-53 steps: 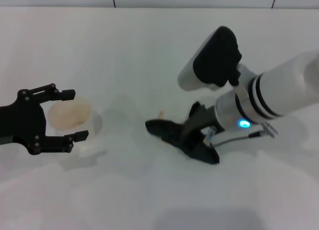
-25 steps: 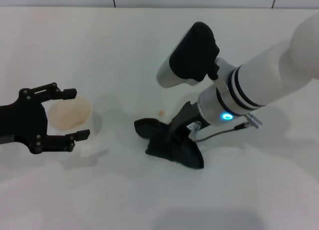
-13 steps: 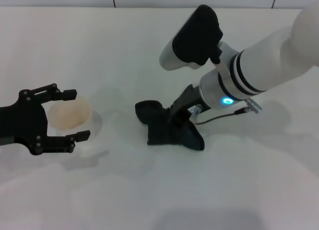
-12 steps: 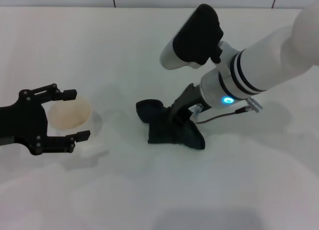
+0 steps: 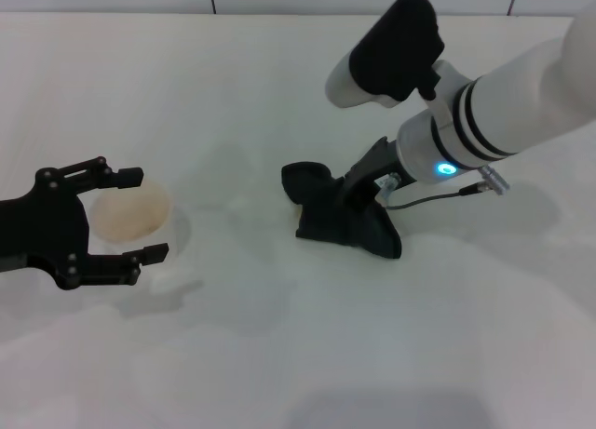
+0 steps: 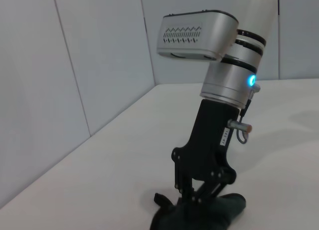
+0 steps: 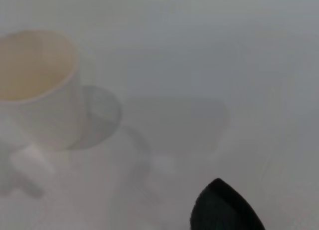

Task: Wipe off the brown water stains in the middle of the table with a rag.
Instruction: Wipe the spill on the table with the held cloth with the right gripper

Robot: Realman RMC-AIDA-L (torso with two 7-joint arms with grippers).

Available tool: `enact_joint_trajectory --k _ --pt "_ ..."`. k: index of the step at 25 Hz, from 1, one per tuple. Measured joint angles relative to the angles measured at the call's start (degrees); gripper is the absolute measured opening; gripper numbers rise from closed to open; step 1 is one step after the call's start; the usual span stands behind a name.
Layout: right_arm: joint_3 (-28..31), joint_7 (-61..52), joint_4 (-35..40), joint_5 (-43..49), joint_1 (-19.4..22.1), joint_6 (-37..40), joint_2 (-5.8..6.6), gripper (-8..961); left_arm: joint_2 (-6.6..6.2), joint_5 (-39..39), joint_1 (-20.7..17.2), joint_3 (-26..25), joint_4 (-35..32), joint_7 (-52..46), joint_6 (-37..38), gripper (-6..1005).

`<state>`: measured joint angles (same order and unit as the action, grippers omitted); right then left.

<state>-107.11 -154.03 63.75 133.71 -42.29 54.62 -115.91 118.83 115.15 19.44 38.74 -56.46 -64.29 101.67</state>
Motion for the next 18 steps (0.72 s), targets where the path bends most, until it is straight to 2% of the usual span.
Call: enact_joint_trajectory --k 10,18 --pt "1.4 0.1 0.3 0.2 1.1 -0.8 0.0 88 0.0 0.2 0.0 0.0 -0.1 0.0 -0.2 894" --pt "-2.5 0.1 2.4 -2.9 0.2 -0.6 -0.28 88 -0.06 0.3 0.3 0.0 -0.1 0.2 -0.3 893"
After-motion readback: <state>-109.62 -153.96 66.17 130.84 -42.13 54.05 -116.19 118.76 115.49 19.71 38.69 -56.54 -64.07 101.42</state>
